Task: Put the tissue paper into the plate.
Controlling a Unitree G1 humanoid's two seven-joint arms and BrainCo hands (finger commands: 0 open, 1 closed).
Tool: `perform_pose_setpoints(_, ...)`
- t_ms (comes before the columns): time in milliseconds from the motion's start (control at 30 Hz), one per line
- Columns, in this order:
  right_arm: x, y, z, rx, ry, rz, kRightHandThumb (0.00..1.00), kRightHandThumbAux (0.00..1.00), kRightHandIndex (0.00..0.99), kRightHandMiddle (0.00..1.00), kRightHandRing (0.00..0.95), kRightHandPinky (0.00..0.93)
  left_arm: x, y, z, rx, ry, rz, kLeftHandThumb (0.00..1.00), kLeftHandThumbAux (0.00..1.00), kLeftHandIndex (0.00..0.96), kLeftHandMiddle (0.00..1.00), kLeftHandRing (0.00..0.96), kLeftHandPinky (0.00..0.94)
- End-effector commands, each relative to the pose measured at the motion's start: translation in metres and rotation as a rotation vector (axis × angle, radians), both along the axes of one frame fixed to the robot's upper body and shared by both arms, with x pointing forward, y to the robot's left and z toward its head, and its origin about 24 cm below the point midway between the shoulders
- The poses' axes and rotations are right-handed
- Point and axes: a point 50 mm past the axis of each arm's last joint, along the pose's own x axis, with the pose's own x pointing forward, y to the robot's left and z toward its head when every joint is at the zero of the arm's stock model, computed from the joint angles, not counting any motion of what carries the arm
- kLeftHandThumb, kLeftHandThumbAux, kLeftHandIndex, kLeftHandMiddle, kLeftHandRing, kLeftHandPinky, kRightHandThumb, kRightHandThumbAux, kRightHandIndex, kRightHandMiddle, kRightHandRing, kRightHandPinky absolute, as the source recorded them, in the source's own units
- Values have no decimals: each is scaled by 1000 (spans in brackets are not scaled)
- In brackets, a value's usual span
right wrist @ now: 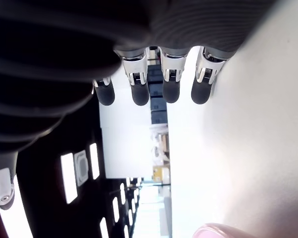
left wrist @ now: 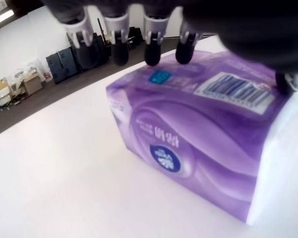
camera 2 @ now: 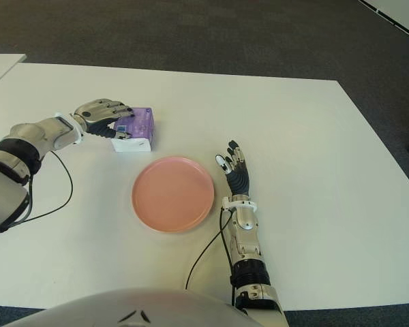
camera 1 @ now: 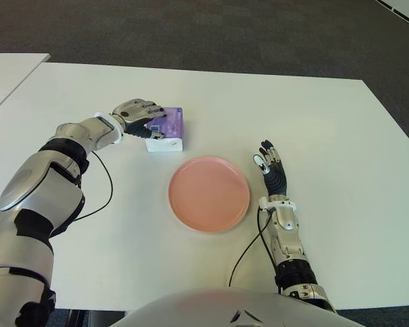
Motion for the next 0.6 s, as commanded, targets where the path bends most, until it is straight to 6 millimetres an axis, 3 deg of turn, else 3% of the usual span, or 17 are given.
perform_pose_setpoints(33,-12,-2,-21,2,117,-10,391,489,0,0,0,0,-5,-2,-14,-1,54,3,339,86,0,0,0,0)
perform_pose_setpoints(600,-12,-2,-21,-3,123,-5,395,483,0,0,0,0,-8,-6,-12,-75,62,-33,350,87,0,0,0,0)
